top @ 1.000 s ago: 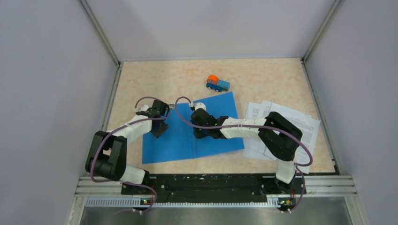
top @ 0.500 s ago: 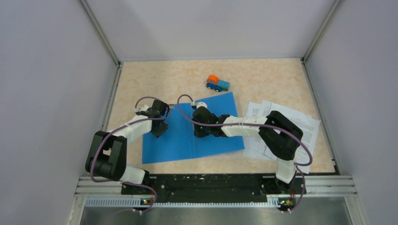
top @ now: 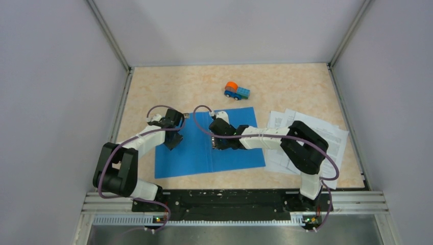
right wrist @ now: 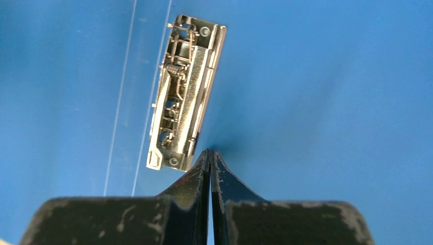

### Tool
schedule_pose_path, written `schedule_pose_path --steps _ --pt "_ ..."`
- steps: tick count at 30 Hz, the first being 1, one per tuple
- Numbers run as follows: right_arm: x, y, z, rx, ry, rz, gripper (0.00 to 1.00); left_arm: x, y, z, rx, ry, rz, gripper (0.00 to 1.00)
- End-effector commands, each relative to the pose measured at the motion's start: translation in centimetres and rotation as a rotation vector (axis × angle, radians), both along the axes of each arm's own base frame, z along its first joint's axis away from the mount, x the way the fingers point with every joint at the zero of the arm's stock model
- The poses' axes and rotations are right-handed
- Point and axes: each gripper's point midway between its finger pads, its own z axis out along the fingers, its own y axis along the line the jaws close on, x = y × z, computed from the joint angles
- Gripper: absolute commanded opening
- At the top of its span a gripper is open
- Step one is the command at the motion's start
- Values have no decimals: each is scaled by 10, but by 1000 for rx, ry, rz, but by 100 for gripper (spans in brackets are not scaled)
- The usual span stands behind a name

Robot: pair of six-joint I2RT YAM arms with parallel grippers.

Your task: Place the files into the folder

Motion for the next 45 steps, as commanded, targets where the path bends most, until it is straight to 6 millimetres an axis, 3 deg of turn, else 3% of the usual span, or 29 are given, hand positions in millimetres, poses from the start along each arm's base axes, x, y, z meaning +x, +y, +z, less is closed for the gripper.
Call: schedule_pose_path --steps 1,7,15,21,32,45 --pt "-15 -48 -36 -251 23 -19 0 -39 23 -28 85 158 21 36" --pt "-20 -35 -31 -137 48 -16 2 -39 22 -28 84 160 18 36" --pt "-10 11 33 163 -4 11 14 -40 21 -28 72 153 11 35" --pt "-3 27 53 208 -34 23 15 -41 20 -28 67 144 6 35" --pt "0 50 53 155 -51 48 15 -42 20 -27 59 131 3 35" --pt "-4 41 21 -2 -30 32 9 -42 19 -28 53 127 0 35"
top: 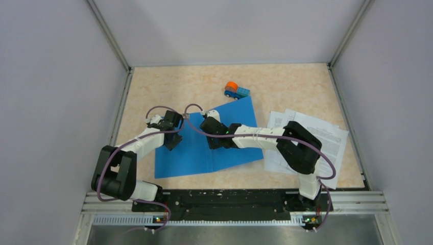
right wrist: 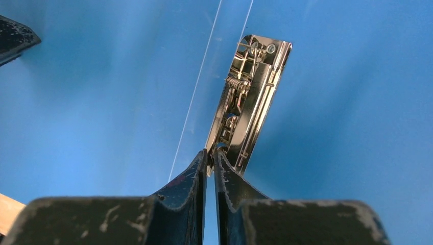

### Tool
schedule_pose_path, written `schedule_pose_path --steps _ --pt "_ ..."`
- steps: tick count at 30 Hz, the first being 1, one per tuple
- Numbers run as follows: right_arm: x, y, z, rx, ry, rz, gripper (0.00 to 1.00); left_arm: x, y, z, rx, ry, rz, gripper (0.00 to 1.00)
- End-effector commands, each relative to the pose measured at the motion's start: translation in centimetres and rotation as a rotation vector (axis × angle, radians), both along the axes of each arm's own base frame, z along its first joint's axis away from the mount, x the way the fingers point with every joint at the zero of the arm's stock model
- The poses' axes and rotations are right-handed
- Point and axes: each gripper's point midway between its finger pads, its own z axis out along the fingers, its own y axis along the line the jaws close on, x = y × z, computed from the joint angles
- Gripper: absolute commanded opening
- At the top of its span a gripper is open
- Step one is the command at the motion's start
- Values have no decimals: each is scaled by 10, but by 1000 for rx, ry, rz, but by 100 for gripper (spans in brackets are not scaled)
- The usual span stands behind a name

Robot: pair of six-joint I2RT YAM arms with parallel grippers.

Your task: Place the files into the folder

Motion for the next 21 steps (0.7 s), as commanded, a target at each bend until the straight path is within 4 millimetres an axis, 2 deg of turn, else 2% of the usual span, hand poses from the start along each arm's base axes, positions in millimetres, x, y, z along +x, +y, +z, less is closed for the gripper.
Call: schedule_pose_path --steps 1,8,21 --pt "2 0 2 -55 -31 -9 9 -42 17 -28 54 163 0 35" --pt "-3 -11 -9 -116 -21 -14 7 -41 17 -28 59 162 2 35" --pt "-22 -29 -50 -208 44 12 8 -39 18 -28 67 172 11 35"
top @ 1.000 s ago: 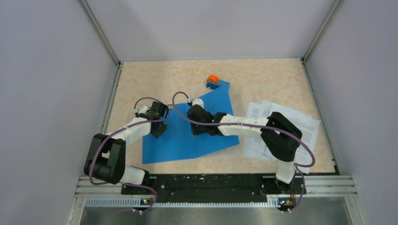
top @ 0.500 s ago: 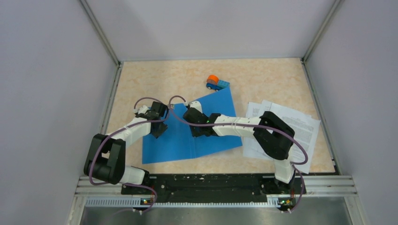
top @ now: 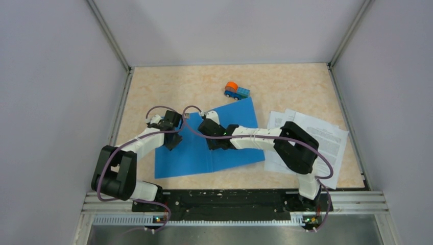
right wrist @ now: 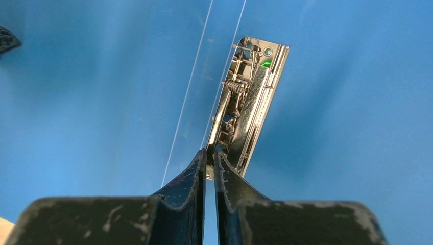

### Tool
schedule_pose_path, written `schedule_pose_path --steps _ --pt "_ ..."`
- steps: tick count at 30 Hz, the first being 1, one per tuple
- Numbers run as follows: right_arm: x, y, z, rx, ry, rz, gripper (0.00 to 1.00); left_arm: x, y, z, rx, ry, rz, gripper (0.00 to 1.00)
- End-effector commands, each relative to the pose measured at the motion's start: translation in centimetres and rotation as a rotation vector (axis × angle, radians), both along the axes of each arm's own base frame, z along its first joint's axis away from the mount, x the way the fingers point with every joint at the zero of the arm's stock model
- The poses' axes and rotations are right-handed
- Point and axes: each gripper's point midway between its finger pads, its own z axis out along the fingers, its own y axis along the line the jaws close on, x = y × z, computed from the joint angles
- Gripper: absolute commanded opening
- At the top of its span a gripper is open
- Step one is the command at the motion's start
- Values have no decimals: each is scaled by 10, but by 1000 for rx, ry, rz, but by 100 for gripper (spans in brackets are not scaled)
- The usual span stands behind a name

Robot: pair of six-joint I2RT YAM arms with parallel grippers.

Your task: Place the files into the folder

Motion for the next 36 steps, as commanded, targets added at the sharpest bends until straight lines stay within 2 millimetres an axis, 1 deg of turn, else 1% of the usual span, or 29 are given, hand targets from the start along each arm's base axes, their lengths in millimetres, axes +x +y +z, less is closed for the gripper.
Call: schedule_pose_path --steps 1,5,10,15,22,26,29,36 --pt "-24 -30 -50 -164 75 24 8 -40 18 -28 67 174 12 36" --pt "-28 -39 -57 -186 83 12 8 -39 19 -28 75 178 15 36" --pt "-31 -55 -62 -217 76 -14 4 -38 22 -28 84 186 24 36" --pt "-36 -71 -72 -250 78 -20 0 -38 27 -29 100 204 34 36" --pt "-38 -99 -84 -367 52 -15 0 -38 31 -29 109 219 43 35" --pt "-38 -110 -85 -436 20 -3 0 -37 32 -29 105 222 45 35" --pt "-39 -108 -80 -398 10 21 0 -36 32 -29 108 226 46 35" --pt "-40 -94 -55 -263 -18 77 0 -35 38 -29 101 236 61 35"
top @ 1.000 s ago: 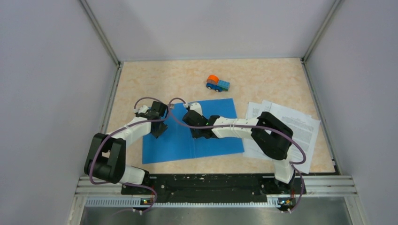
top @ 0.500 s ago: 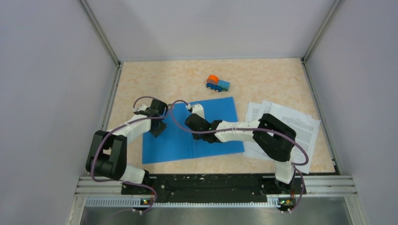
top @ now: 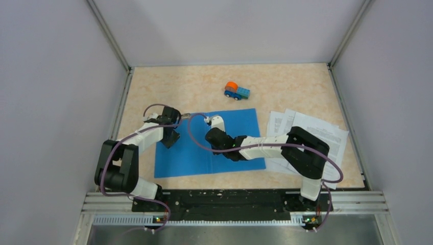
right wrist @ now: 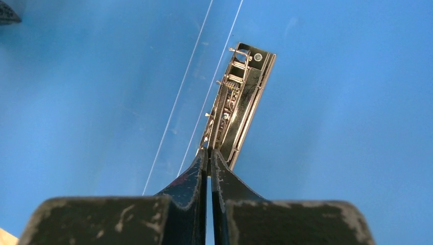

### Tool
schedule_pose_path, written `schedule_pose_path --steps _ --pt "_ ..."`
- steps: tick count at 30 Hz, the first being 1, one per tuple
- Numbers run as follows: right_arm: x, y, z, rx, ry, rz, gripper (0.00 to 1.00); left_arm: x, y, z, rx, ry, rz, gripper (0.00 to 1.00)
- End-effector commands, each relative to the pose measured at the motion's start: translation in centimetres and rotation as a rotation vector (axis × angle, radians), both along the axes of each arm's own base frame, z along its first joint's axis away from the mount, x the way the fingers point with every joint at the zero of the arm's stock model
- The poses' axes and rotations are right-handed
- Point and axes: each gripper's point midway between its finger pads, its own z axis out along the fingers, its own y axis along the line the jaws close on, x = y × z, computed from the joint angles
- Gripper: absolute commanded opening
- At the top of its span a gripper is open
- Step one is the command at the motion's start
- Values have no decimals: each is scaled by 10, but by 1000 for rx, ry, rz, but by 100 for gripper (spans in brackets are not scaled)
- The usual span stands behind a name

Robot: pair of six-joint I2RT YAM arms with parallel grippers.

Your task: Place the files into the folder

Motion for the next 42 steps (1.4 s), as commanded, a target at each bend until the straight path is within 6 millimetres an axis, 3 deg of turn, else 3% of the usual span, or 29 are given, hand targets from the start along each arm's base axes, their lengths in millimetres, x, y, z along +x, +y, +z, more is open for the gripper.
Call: schedule_pose_path --steps 1,9,14,18,21,25,30,34,37,42 --pt "-36 -76 -42 -288 138 66 0 -41 25 -27 81 183 18 35" --pt "-18 -57 -13 -144 167 64 0 -41 22 -29 66 185 -12 35" --pt "2 -28 19 -8 173 84 17 -30 10 -22 41 147 -90 38" --pt "18 -9 50 84 160 104 35 -13 -2 -3 35 86 -176 40" --pt "29 -4 70 138 150 106 46 0 -11 14 34 36 -231 42" --pt "34 -13 86 180 142 87 49 14 -22 39 22 -32 -288 47" --pt "15 -18 87 237 183 138 43 26 -35 64 -12 -97 -339 49" --pt "-5 -16 70 249 234 213 23 32 -43 75 -34 -124 -361 49" --pt "-17 -7 63 251 259 270 14 34 -48 78 -51 -132 -370 49" --pt "-25 16 63 292 281 316 9 34 -49 77 -57 -127 -367 49"
